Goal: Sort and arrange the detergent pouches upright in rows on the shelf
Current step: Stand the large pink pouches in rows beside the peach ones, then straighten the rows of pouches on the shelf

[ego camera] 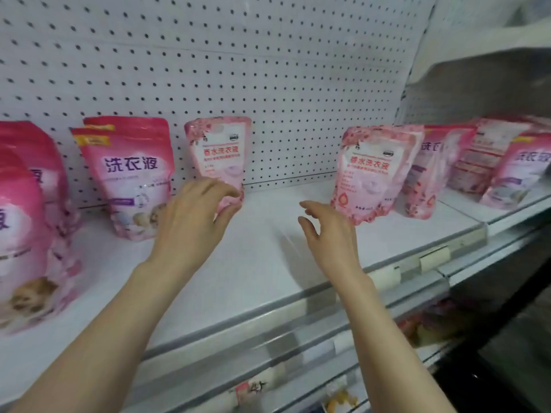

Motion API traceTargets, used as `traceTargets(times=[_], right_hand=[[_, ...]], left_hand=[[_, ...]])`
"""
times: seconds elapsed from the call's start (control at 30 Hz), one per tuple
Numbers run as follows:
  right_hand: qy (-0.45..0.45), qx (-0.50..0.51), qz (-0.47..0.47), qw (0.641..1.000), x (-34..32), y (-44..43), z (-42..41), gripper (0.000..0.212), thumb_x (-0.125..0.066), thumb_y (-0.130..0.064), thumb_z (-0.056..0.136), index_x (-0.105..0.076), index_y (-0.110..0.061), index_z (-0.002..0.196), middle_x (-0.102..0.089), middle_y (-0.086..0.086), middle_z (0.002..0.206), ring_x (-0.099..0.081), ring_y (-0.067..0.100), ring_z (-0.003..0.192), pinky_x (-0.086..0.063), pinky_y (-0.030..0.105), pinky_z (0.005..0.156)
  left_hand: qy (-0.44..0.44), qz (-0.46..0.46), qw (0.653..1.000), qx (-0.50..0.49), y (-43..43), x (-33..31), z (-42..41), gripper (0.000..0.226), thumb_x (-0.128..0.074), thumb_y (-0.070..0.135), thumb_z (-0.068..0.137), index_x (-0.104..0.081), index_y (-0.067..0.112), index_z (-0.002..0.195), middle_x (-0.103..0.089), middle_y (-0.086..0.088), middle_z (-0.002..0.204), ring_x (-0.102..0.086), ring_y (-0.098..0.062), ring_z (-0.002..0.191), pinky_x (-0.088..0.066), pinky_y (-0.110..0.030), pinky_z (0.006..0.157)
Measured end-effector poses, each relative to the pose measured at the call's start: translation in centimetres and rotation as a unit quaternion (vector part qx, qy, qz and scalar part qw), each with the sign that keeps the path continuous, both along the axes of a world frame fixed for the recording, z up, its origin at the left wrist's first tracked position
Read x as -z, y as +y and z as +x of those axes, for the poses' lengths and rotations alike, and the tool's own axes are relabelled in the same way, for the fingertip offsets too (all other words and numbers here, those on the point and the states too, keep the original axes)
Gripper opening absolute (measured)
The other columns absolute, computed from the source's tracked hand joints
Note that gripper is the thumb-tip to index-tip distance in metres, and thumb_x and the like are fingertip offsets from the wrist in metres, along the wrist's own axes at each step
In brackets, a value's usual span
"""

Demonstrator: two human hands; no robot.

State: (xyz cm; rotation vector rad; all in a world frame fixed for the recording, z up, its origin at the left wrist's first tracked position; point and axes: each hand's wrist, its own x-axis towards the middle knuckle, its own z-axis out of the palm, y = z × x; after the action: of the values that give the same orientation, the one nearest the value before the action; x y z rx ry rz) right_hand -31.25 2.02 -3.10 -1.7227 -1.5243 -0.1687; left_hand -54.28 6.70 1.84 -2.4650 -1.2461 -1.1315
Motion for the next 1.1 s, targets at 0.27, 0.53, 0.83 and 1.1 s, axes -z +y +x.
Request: traceTargets(times=[0.27, 0.53, 0.83, 1.1], right_hand=[[0.003, 0.093, -0.017, 0.996, 2.6, -5.5, 14.7, 0.032, -0.059, -0.022, 0.097, -0.064, -0.016, 0.128, -0.066, 0.002, 0.127, -0.061, 0.024, 0.115, -0.048, 0.038, 0.096], [0.005, 0.119, -0.006, 0.993, 3.4, -10.4, 33.7, 0.036, -0.059, -0.022, 0.097, -0.059, -0.023, 0.133, -0.060, -0.001, 0.132, -0.054, 0.019, 0.121, -0.039, 0.025, 0.093], [0.179, 0.170, 0.043, 0.968, -1.4, -8.4, 51.7, 0.062, -0.063, -0.038, 0.094, -0.035, -0.024, 0.147, -0.056, -0.002, 0.135, -0.056, 0.017, 0.119, -0.048, 0.038, 0.097], [0.359, 0.131, -0.016, 0.924, -3.8, -1.7, 56.7, 0.053, -0.058, -0.041, 0.095, -0.040, -0.026, 0.142, -0.060, -0.004, 0.132, -0.061, 0.022, 0.115, -0.051, 0.040, 0.096]], left_hand=[[0.031, -0.079, 0.992, 0.092, -1.8, 3.5, 14.8, 0.022, -0.060, 0.035, 0.091, -0.063, 0.030, 0.112, -0.063, 0.009, 0.114, -0.060, -0.019, 0.102, -0.046, -0.033, 0.079], [-0.010, -0.117, 0.981, 0.153, -4.7, 4.6, 34.7, 0.028, -0.061, 0.035, 0.090, -0.060, 0.030, 0.118, -0.062, 0.008, 0.114, -0.059, -0.016, 0.102, -0.043, -0.029, 0.080], [-0.010, -0.165, 0.965, 0.203, -5.4, 5.0, 49.6, 0.036, -0.061, 0.032, 0.091, -0.055, 0.031, 0.126, -0.056, 0.010, 0.125, -0.056, -0.012, 0.112, -0.043, -0.027, 0.090], [-0.016, -0.181, 0.962, 0.202, -2.3, 4.5, 54.6, 0.040, -0.063, 0.030, 0.089, -0.054, 0.030, 0.128, -0.055, 0.009, 0.128, -0.057, -0.014, 0.114, -0.047, -0.037, 0.092]])
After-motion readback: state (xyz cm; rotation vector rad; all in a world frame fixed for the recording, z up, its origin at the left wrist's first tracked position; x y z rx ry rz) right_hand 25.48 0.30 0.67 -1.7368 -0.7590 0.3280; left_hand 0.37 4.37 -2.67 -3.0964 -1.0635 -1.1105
